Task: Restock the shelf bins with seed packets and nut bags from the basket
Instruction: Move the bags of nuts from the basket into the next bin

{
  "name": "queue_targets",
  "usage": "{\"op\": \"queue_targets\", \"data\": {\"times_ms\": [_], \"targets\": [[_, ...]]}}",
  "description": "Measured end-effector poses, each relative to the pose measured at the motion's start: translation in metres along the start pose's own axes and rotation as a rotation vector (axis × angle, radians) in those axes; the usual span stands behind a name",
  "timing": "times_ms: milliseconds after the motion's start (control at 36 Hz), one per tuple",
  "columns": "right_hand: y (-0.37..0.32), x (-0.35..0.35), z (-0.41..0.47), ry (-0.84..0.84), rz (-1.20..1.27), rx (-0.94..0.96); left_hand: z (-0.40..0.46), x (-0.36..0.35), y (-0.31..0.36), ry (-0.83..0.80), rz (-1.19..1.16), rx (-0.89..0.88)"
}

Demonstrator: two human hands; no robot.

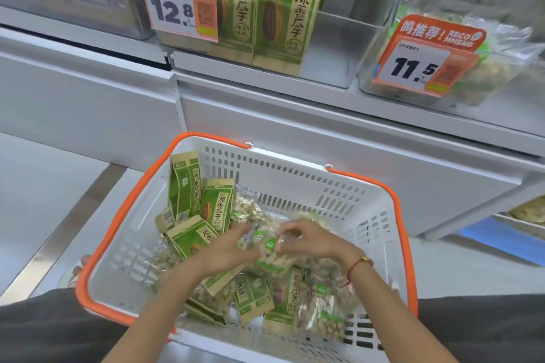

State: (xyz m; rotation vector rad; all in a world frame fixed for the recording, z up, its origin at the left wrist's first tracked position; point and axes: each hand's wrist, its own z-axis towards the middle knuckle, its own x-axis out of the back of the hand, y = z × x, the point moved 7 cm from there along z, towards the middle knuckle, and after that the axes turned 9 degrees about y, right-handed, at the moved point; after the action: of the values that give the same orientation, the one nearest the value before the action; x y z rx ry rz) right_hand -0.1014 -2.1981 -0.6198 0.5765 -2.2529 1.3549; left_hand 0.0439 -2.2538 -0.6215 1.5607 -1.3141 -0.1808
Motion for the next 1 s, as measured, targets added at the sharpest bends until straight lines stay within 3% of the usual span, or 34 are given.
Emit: {"op": "queue_targets", "data": {"times_ms": [83,194,306,389,472,583,806,944,1000], "targets": [[-0.012,0.015,-0.001,0.019,0.074,0.042,0.0,-0.009,0.009,-0.046,-0.16,-0.004],[-0.02,0.024,-0.001,0.055,0.256,0.025,-0.002,-0.005,0.015,0.04,-0.282,-0.023],[-0.005,0.039,0.006,0.301,0.381,-0.087,-0.003,0.015,0.008,0.218,-0.346,0.019],[0.033,0.05,0.012,0.474,0.13,-0.233,-0.004,0.028,-0.001,0.281,-0.423,0.078],[0.071,0.044,0.012,0.482,0.0,-0.412,-0.005,0.037,-0.016,0.299,-0.585,0.189],[0.087,0.027,0.017,0.451,-0.177,-0.492,-0.007,0.036,-0.02,0.237,-0.781,0.236],[0.076,0.012,0.042,0.25,-0.502,-0.423,0.002,0.029,-0.031,0.145,-0.852,0.3],[0.039,0.007,0.039,0.247,-1.034,-0.229,0.003,0.026,-0.031,0.085,-0.859,0.323],[0.03,0.002,0.035,0.223,-1.119,-0.152,0.002,0.026,-0.028,0.106,-0.854,0.329]]}}
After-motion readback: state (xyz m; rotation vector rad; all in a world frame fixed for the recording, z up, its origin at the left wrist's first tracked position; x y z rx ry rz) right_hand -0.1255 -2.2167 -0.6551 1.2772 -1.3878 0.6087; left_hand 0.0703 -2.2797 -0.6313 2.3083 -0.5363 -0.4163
